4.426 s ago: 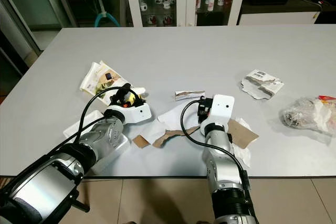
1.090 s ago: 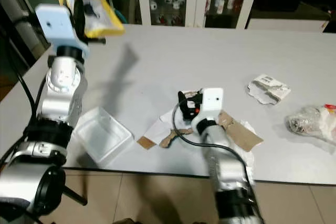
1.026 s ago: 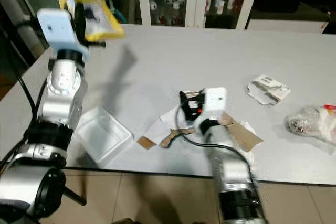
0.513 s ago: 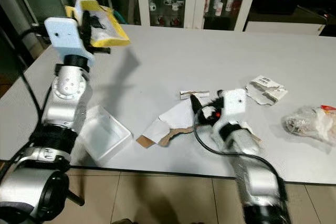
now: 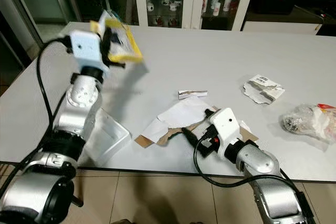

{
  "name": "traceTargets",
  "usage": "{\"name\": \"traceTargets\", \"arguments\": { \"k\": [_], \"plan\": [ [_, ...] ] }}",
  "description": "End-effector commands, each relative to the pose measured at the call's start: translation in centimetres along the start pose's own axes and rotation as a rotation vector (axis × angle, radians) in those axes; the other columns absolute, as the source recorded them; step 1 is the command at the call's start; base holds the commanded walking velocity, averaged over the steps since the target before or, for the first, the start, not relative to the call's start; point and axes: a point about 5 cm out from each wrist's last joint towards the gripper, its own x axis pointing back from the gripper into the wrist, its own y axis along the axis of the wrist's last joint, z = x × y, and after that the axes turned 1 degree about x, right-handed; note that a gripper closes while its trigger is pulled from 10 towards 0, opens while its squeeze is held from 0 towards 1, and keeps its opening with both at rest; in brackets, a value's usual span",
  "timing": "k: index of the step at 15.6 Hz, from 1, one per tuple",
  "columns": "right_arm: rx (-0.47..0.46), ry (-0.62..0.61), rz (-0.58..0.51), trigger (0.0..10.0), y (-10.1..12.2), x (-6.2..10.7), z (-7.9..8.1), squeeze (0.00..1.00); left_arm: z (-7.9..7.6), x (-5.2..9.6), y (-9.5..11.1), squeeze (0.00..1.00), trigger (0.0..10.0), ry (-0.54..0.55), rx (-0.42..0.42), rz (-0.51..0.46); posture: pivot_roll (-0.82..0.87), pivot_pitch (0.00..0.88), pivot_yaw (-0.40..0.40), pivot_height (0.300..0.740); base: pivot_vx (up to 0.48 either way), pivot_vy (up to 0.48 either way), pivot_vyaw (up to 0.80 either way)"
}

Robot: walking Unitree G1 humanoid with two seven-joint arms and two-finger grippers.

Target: Picking trash to rubbish bin

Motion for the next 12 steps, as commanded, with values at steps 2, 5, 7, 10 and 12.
{"name": "traceTargets", "arguments": {
  "k": [2,5,7,10,12],
  "plan": [
    [0.015,0.099,-0.013,10.0,0.8,0.2,0.9,0.00,0.0,-0.1,0.0,0.00,10.0,-0.015,-0.019,0.006,-0.09,0.011,0.005,0.740,0.000,0.000,0.00],
    [0.013,0.235,-0.022,10.0,1.4,0.6,2.2,0.00,0.1,-0.3,0.3,0.00,10.0,-0.013,-0.028,-0.006,-0.09,0.008,0.001,0.740,0.000,0.000,0.00],
    [0.004,0.341,-0.003,10.0,1.6,0.8,3.5,0.00,-0.1,-0.3,0.5,0.00,10.0,-0.016,-0.029,-0.013,-0.09,0.004,0.001,0.740,0.000,0.000,0.00],
    [0.043,0.310,0.023,10.0,1.2,1.0,2.8,0.00,-0.3,-0.3,0.7,0.00,10.0,-0.024,-0.038,-0.026,-0.09,0.000,-0.003,0.740,0.000,0.000,0.00],
    [0.122,0.232,0.085,10.0,0.1,0.3,2.4,0.00,-0.5,-0.3,0.7,0.00,10.0,-0.029,-0.047,-0.032,-0.08,0.000,-0.009,0.740,0.000,0.000,0.00]
  ]
}}
